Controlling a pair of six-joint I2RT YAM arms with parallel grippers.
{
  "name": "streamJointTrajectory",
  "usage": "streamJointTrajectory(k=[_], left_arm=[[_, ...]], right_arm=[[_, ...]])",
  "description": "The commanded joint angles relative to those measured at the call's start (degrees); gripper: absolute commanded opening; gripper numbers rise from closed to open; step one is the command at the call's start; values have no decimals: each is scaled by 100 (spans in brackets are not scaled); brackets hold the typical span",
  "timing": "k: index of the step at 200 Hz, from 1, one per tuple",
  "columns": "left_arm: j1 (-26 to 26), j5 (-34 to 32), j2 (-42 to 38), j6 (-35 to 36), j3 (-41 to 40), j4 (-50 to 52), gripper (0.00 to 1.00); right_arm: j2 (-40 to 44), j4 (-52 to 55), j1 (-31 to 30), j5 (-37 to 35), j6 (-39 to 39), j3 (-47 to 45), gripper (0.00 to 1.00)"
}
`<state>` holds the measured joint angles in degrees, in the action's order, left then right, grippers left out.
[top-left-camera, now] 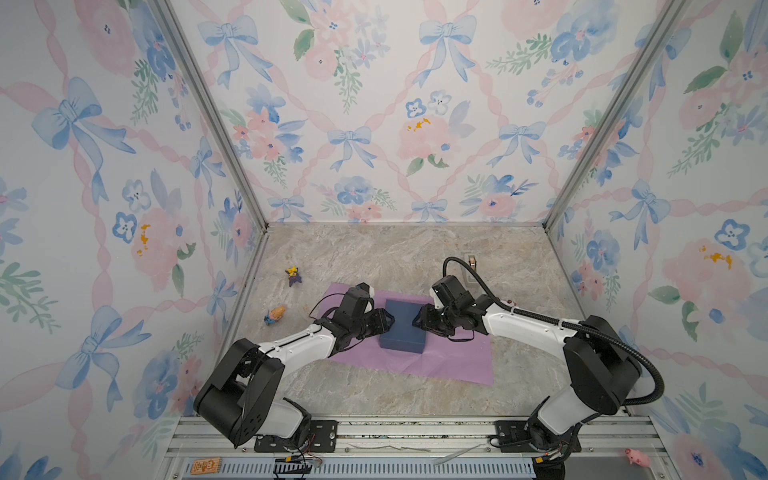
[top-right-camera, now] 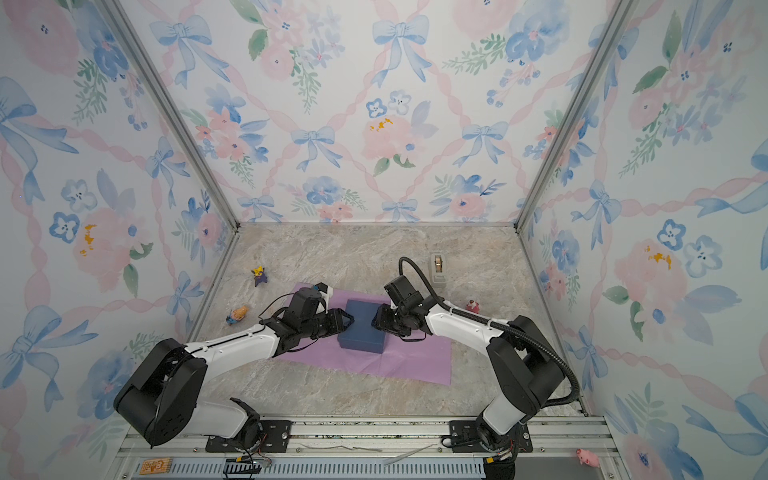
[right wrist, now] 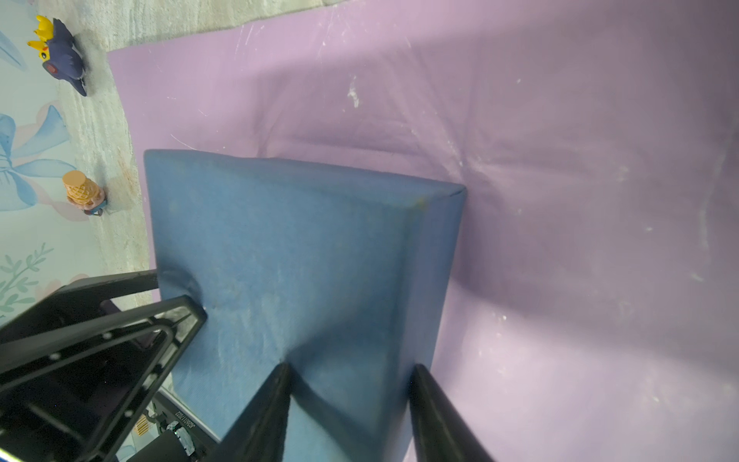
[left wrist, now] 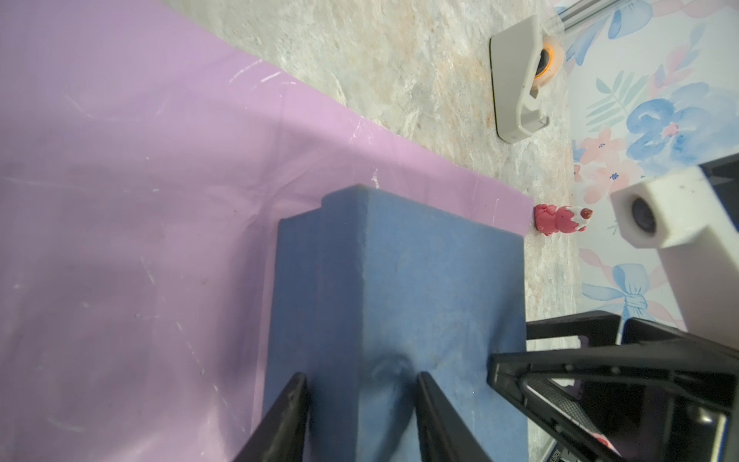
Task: Wrap a gift box in wrapping paper
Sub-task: Place the gift box on the wrapping paper.
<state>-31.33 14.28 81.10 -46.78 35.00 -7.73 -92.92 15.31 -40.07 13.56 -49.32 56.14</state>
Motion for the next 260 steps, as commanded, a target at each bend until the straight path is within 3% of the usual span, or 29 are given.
streamJointTrajectory(k=[1, 117, 165, 185, 211, 260], left_arm=[[-35, -260, 202, -49, -195, 51, 45], [-33, -973, -213, -517, -443, -119, 49], [-24, -1228, -473, -5, 346, 608, 61], [-31, -1418, -677, 216, 663, 951, 62], [-62, -1340, -928, 502, 1084, 992, 60], [-286, 160, -257, 1381, 1553, 740, 50]], right_arm=[[-378, 209, 120, -25, 264, -19, 49], [-734, 116, 522, 513, 887, 585, 50], [186, 551, 630, 200, 1304, 741, 78], [788, 737, 801, 10, 1549, 600, 81], [1448, 950, 1459, 405, 1837, 203, 81], [1716, 1441, 3419, 1534, 2700, -665, 80]])
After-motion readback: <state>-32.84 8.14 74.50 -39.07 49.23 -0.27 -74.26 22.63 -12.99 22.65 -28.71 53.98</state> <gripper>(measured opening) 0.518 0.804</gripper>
